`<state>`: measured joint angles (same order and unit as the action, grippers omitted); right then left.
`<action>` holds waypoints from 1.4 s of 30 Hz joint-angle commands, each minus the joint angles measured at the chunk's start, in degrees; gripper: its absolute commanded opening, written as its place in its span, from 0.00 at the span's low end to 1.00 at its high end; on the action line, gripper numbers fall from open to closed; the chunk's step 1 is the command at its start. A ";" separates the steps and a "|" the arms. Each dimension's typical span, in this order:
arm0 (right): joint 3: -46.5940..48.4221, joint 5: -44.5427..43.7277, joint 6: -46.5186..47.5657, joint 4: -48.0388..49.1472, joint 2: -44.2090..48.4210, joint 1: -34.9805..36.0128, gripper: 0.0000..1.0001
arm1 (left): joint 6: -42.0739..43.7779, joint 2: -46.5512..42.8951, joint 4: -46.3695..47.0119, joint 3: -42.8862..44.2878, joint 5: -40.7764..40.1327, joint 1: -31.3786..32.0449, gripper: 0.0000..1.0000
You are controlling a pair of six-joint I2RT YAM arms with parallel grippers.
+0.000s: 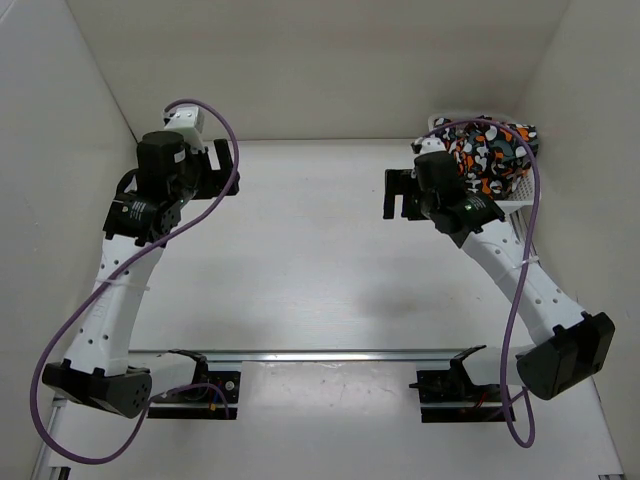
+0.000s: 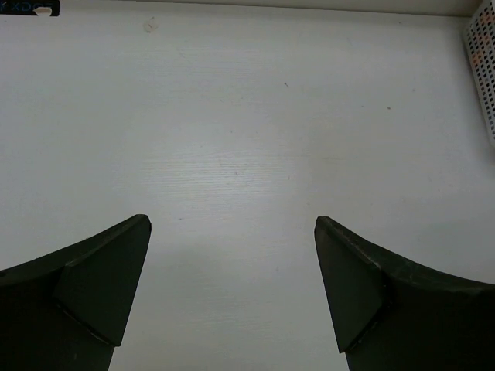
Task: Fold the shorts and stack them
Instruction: Grab the shorts from the pile
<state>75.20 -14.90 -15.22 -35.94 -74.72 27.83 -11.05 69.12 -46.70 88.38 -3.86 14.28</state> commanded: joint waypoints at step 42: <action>69.64 7.60 -13.08 -1.41 -67.75 -36.98 0.25 | -4.77 8.31 -4.10 -2.52 -2.90 0.04 0.99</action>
<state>140.09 -7.55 -27.16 -40.51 -142.91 -8.67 -16.38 77.54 -49.56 82.65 -3.88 14.15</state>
